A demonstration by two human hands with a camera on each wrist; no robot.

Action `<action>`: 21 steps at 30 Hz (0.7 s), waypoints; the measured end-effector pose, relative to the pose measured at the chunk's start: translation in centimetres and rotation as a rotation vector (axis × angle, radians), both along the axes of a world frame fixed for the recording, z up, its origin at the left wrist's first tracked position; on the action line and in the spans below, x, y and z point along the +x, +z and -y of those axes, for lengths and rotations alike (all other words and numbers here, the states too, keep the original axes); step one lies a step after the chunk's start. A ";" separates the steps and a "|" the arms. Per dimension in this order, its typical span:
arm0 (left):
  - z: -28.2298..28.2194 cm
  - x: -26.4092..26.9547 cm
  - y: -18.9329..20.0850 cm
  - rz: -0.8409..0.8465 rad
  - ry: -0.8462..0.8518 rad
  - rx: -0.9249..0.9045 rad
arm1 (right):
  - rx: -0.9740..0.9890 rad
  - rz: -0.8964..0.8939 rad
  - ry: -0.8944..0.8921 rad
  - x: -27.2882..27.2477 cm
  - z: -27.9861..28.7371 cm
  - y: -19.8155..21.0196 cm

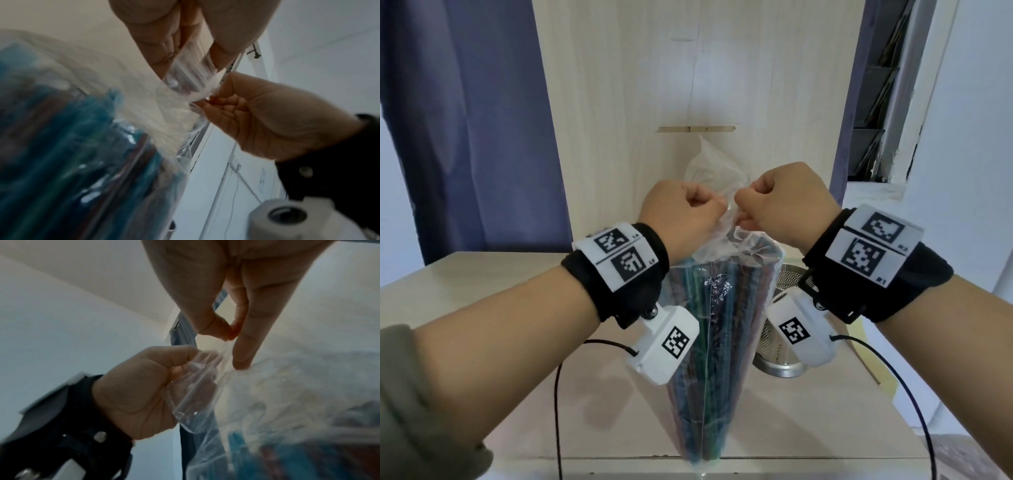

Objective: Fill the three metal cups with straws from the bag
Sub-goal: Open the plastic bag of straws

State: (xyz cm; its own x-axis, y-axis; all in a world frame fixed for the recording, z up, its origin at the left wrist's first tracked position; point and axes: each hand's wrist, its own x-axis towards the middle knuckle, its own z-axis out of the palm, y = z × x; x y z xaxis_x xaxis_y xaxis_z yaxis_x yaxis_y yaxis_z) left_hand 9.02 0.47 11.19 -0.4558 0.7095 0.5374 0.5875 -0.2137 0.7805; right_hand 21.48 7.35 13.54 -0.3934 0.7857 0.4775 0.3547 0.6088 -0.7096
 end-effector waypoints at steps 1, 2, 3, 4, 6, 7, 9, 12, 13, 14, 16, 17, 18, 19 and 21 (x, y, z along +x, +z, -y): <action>-0.1 0.0 0.3 0.074 -0.008 -0.014 | -0.040 -0.062 0.029 0.0 -0.1 -0.1; -0.1 0.0 0.7 0.151 -0.025 -0.028 | -0.073 -0.116 0.065 -0.1 -0.2 -0.1; -0.1 0.1 1.0 0.229 -0.051 -0.040 | -0.109 -0.153 0.104 -0.2 -0.3 0.0; -0.1 0.3 1.2 0.301 -0.087 -0.049 | -0.156 -0.182 0.147 -0.3 -0.4 0.1; 0.2 0.6 1.6 0.408 -0.184 -0.071 | -0.300 -0.274 0.244 -0.4 -0.5 0.2; 0.5 0.6 1.8 0.454 -0.228 -0.080 | -0.385 -0.350 0.293 -0.3 -0.4 0.3; 1.1 -0.3 2.5 0.552 -0.267 -0.065 | -0.481 -0.496 0.352 0.3 -0.7 0.7; 1.6 -2.6 3.6 0.609 -0.231 0.003 | -0.475 -0.539 0.343 1.7 -1.1 1.5; 1.8 -3.1 4.0 0.591 -0.213 0.017 | -0.443 -0.495 0.324 2.0 -1.0 1.8; 1.8 -3.3 4.4 0.565 -0.201 0.023 | -0.400 -0.446 0.306 2.3 -0.8 2.0; 2.0 -3.3 5.2 0.444 -0.185 -0.014 | -0.269 -0.310 0.264 2.4 -0.5 2.5; 2.1 -3.2 5.7 0.323 -0.165 -0.089 | -0.163 -0.176 0.235 2.4 -0.2 3.0; 2.1 -3.0 6.3 0.179 -0.125 -0.187 | -0.060 -0.006 0.197 2.4 0.2 3.5; 2.1 -2.8 6.7 0.039 -0.073 -0.286 | 0.020 0.175 0.159 2.4 0.5 4.1; 1.8 -2.1 7.6 -0.157 0.030 -0.409 | 0.021 0.470 0.122 1.9 0.7 5.2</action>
